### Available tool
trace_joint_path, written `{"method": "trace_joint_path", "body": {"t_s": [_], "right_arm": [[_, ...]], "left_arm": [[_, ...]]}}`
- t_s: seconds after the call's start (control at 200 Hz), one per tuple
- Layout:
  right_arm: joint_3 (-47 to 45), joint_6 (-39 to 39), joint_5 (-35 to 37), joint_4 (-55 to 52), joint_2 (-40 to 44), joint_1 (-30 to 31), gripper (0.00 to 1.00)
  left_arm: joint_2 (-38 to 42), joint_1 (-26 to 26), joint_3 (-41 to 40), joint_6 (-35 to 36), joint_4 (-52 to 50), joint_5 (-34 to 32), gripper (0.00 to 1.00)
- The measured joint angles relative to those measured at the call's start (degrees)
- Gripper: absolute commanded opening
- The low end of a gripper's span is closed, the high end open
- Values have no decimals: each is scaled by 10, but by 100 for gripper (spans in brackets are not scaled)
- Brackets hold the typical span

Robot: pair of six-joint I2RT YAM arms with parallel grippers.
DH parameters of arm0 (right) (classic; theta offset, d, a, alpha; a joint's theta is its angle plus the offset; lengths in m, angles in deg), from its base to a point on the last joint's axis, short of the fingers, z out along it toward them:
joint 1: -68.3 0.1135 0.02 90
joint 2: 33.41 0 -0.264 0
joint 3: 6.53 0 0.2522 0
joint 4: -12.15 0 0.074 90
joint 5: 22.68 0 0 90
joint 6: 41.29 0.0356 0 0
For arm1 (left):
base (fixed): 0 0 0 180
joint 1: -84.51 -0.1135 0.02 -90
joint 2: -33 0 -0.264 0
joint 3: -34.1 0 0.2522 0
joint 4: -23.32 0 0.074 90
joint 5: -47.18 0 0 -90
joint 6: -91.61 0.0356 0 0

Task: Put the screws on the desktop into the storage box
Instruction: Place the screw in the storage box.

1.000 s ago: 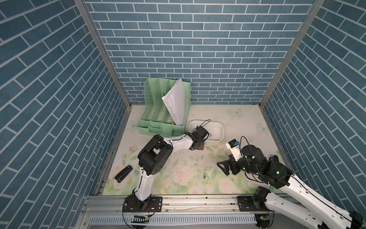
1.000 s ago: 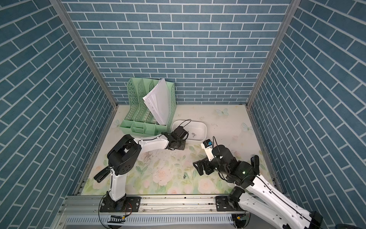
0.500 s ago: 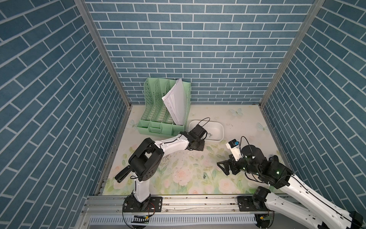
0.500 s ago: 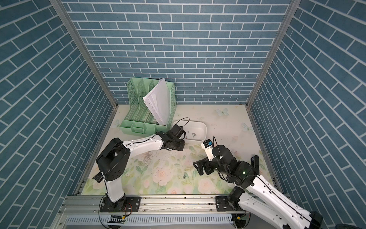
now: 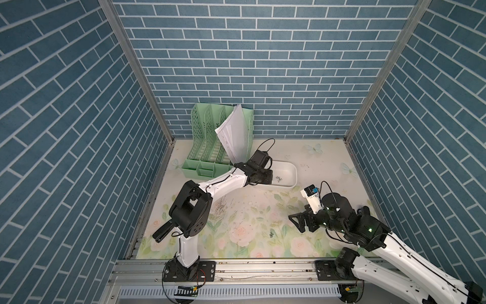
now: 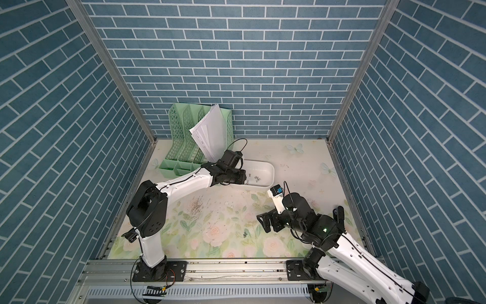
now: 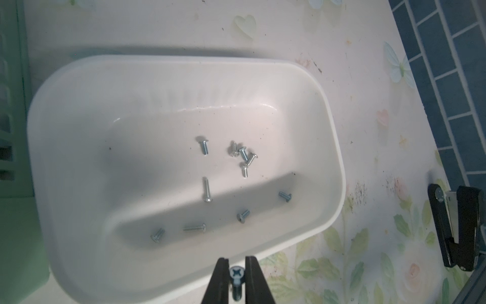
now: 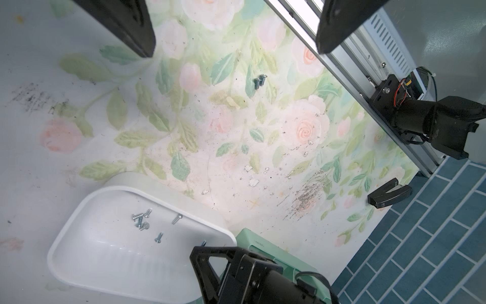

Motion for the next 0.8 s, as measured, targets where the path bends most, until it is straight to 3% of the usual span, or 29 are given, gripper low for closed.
{"method": "trace_joint_path", "body": {"t_s": [0.2, 0.3, 0.455, 0.8], "right_arm": [[0, 0, 0, 0, 0, 0, 100], [0, 0, 0, 0, 0, 0, 100], [0, 0, 0, 0, 0, 0, 100], [0, 0, 9, 0, -23, 0, 99]], "left_arm": [[-30, -21, 16, -4, 7, 12, 49], [-33, -29, 16, -9, 7, 15, 75], [-33, -32, 16, -7, 8, 23, 97], [64, -32, -33, -6, 5, 42, 100]]}}
